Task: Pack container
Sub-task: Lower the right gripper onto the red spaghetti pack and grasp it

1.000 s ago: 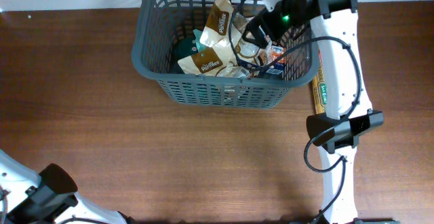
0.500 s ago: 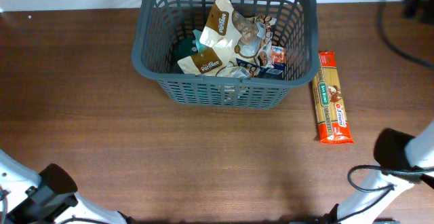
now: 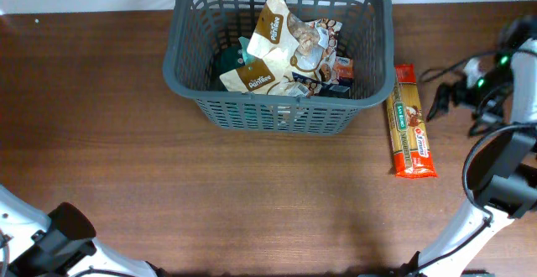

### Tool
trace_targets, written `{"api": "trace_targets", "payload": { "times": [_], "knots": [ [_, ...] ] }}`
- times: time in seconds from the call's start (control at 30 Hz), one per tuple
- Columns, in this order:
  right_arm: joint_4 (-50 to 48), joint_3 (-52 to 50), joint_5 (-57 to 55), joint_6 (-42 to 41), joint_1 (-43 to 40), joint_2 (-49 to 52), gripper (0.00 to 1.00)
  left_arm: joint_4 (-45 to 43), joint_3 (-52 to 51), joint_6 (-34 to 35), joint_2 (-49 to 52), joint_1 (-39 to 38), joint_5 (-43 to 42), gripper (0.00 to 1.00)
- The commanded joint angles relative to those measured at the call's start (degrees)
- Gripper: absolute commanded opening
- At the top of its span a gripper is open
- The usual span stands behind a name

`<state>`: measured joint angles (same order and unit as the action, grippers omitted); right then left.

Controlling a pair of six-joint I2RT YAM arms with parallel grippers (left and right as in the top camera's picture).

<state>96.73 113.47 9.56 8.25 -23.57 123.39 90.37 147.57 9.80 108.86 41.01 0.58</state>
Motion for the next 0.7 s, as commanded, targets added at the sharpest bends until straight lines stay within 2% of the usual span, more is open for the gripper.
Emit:
{"api": "trace_targets", "payload": {
  "times": [0.0,0.07,0.23,0.43,0.57,0.67],
  "knots": [
    [0.5,-8.46,2.84,6.88,0.44,-2.23,0.99,-0.2,-0.17,-1.79,0.11,0.26,-1.27,0.99],
    [-0.94,-10.29,3.45,8.07,0.61,-2.19,0.99,-0.37,-0.17,-1.79,0.13,0.26,-1.31,0.99],
    [-9.07,-12.13,-4.76,9.51,4.13,-2.16,0.99,-0.52,-0.22,-1.79,0.26,0.26,-1.33,0.99],
    [-20.74,-12.13,-9.57,16.92,10.01,-2.16,0.99,-1.01,-0.22,-2.67,0.52,0.26,-1.92,0.99],
    [-23.19,-12.15,-11.76,18.49,12.79,-1.57,0.99,-1.16,-0.22,-3.1,0.66,0.26,-1.92,0.99],
    [-23.69,-12.52,-11.52,16.68,13.07,-0.2,0.99,-1.29,-0.22,-3.13,0.81,0.26,-1.92,0.99]
  ]
}}
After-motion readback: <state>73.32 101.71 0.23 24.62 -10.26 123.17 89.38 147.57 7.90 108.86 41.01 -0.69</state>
